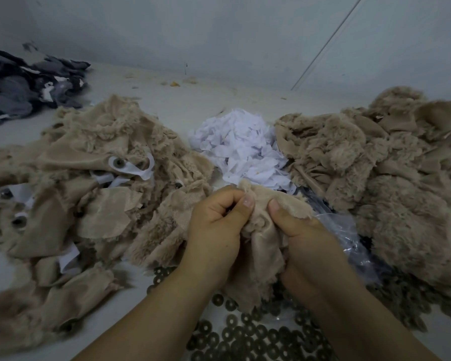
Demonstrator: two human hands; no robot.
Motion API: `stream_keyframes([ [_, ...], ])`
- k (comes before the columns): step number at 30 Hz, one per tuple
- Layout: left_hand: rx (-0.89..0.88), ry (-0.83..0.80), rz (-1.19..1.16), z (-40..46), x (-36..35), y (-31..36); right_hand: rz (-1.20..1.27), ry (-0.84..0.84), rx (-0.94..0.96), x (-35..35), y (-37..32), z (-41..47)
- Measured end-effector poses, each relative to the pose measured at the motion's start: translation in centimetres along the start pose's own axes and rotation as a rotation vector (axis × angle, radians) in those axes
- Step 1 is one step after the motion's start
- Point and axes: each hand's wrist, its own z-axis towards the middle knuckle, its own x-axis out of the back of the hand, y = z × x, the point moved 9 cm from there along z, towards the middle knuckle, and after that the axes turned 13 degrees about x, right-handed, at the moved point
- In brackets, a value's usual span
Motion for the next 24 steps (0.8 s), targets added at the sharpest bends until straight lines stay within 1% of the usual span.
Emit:
stream_keyframes([
  [3, 0.001, -0.006, -0.003, -0.1, -0.2, 0.0, 0.034, -0.006, -0.049, -0.2, 0.3, 0.0],
  [8, -0.046, -0.02, 0.092, -0.2, -0.5, 0.5, 0.049, -0.067, -0.084, -0.9, 0.2, -0.3],
  [11, 0.034, -0.013, 0.037, 0.0, -0.4, -0.4, 0.007, -0.033, -0.098, -0.7, 0.3, -0.4],
  [13, 0.104, 0.012, -0.022, 0.2, -0.1, -1.2, 0.09, -0.03, -0.151, -1.5, 1.1, -1.0],
  [15, 0.127, 0.032, -0.027, 0.4, 0.2, -1.6, 0.132, -0.005, -0.172, -1.6, 1.8, -1.2],
  [17, 0.12, 0.041, -0.012, 0.4, 0.3, -1.4, 0.06, 0.021, -0.148, -0.8, 1.5, -0.9],
  [21, 0.104, 0.077, 0.011, 0.5, 0.8, -1.0, -0.008, -0.187, -0.131, -2.0, -0.1, -1.0],
  [22, 0.104, 0.079, -0.006, 0.5, 0.8, -0.9, -0.037, -0.193, -0.118, -1.9, -0.1, -0.9],
  [24, 0.117, 0.033, -0.048, 0.6, 0.5, -0.9, -0.093, -0.149, -0.087, -1.2, -0.1, -0.6],
])
